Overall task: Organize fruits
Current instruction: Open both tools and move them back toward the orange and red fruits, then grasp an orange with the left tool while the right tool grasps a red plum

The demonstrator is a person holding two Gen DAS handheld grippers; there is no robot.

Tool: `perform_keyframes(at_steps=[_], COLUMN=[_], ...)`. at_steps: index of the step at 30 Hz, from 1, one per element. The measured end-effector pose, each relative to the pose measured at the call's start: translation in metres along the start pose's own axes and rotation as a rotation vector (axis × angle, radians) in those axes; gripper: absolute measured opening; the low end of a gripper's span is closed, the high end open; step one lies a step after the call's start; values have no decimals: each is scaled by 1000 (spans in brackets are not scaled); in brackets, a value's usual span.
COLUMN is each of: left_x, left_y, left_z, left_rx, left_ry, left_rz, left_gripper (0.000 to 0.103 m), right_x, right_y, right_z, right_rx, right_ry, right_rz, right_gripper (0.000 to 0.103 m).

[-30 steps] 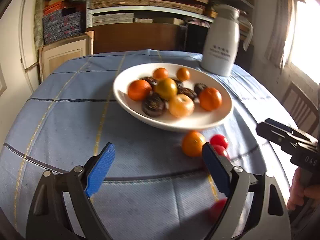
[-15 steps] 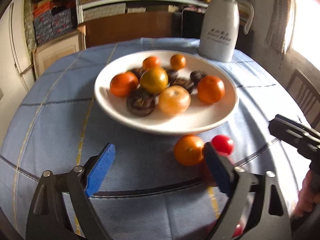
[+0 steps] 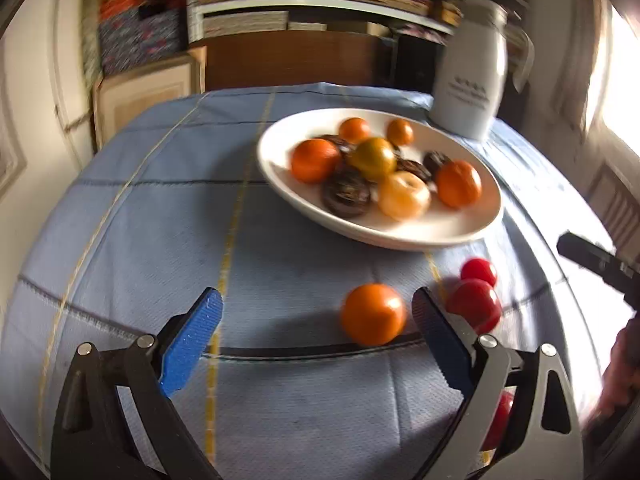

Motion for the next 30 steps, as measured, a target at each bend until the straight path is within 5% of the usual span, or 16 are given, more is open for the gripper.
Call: perform_keyframes(at_steps=[3,5,8,19,24,30], left_x=[11,17,21,16,20,21], left_y=[13,16,13,16,19,20], left_z=[3,5,7,25,21,20], left_rx=[61,70,40,20,30,34], left_ry=[-40,-72,-97,-123,-120,-122], left_rz=[-12,7,48,99,106,107], left_gripper=[83,64,49,42,36,36], right_x=[1,0,0,8,19,37], right_y=[0,0,0,-17,-28,-40], right_z=[0,0,1,11,17,16], right_rx=[1,2,-1,-74,-107,-76], right_ry=[-2,-4,-6,-57,-106,-170], right_rz=[2,3,2,-26,-63,-128], right_gripper=[75,75,75,75,44,40])
Point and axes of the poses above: each gripper's, at about its wrist camera, not at the fingertips, and x roughly the way its jaws point, y to its right, z to its underside, the point moved 5 cm from there along x, roughly the way its jaws point, and after that the axes turned 14 degrees about z, right-handed, at the moved point
